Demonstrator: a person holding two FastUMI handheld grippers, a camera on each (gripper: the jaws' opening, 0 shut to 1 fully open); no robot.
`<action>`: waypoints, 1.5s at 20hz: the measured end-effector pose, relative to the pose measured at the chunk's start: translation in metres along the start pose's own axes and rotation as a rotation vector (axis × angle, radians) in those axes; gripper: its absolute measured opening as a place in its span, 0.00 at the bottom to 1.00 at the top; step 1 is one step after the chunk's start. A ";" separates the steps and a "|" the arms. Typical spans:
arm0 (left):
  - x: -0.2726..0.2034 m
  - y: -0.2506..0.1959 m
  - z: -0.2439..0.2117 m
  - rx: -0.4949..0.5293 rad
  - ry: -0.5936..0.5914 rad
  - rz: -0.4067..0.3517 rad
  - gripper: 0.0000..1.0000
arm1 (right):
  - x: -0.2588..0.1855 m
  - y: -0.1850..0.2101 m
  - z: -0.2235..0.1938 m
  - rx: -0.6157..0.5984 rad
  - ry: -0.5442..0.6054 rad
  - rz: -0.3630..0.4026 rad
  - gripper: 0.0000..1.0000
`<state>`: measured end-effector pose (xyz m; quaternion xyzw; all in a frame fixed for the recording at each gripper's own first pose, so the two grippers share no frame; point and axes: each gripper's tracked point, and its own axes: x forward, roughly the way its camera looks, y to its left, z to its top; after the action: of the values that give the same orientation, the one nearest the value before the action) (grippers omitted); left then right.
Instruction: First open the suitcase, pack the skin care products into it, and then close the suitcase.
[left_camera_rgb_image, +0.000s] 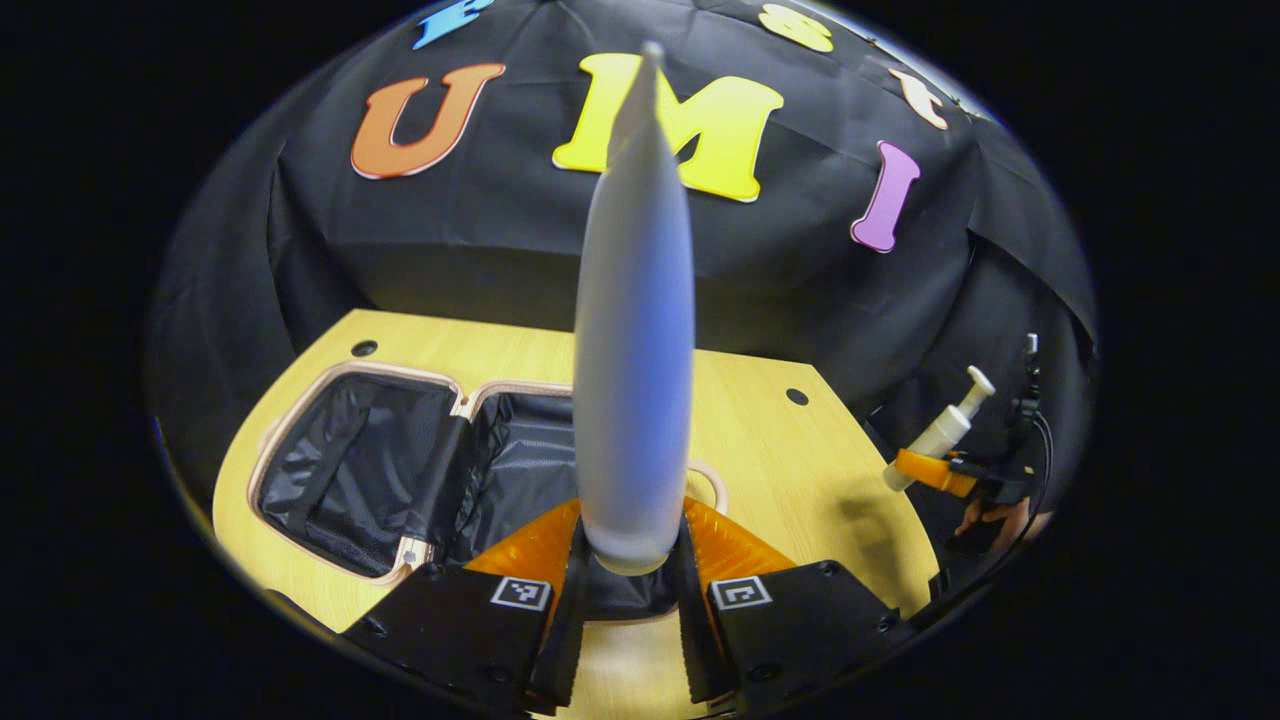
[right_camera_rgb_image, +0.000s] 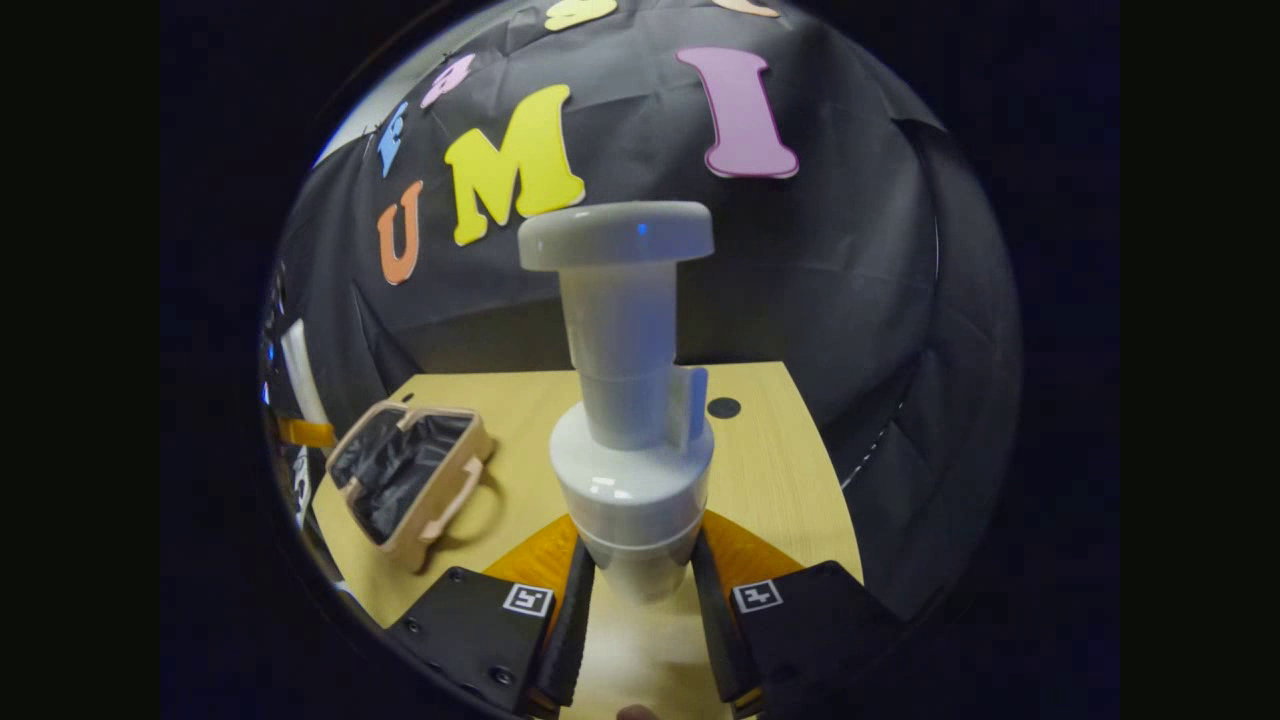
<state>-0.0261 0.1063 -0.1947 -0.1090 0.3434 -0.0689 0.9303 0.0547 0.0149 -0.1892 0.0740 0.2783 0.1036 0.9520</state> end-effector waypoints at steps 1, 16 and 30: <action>0.006 0.014 -0.006 -0.011 0.029 -0.019 0.44 | -0.015 0.014 0.009 0.002 -0.007 0.009 0.48; 0.081 0.070 -0.099 -0.123 0.618 -0.248 0.45 | -0.090 0.105 0.023 0.031 -0.013 -0.029 0.48; 0.074 0.078 -0.095 -0.140 0.771 -0.089 0.69 | -0.080 0.167 0.011 -0.020 0.045 0.093 0.48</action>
<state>-0.0283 0.1520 -0.3313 -0.1531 0.6662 -0.1216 0.7197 -0.0312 0.1565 -0.1058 0.0752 0.2947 0.1519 0.9404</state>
